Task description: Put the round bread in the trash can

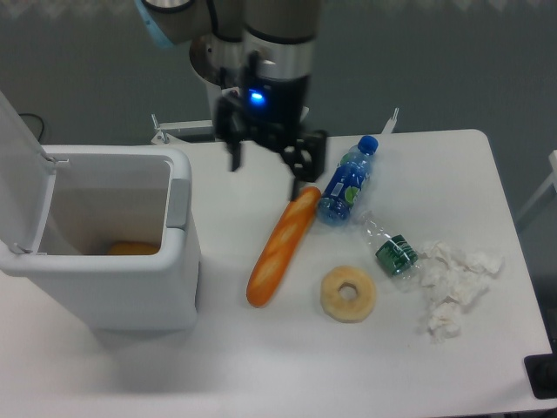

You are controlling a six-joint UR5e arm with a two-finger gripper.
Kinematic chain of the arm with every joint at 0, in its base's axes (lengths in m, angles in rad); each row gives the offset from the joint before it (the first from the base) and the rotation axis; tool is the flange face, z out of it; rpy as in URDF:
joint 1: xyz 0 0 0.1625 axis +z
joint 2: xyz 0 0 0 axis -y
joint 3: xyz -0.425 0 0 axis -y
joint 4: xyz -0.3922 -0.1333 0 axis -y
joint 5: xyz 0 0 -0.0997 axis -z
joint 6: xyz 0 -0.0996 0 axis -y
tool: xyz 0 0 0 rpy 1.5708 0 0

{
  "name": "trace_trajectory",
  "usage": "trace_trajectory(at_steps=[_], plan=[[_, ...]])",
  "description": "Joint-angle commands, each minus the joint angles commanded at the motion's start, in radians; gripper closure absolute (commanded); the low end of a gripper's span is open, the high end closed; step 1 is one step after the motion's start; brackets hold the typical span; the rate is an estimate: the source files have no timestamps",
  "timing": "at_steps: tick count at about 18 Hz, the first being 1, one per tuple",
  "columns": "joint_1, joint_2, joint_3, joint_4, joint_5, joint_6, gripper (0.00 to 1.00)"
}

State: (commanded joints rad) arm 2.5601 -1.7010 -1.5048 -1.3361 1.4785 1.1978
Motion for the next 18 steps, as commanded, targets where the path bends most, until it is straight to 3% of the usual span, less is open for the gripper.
trace_trajectory(at_steps=[5, 8, 14, 18], plan=[[0.072, -0.100, 0.000, 0.015, 0.077, 0.118, 0.00], [0.110, -0.130, 0.006, 0.020, 0.080, 0.180, 0.00], [0.103, -0.175, -0.006, 0.023, 0.097, 0.181, 0.00], [0.098, -0.203, -0.006, 0.080, 0.097, 0.177, 0.00]])
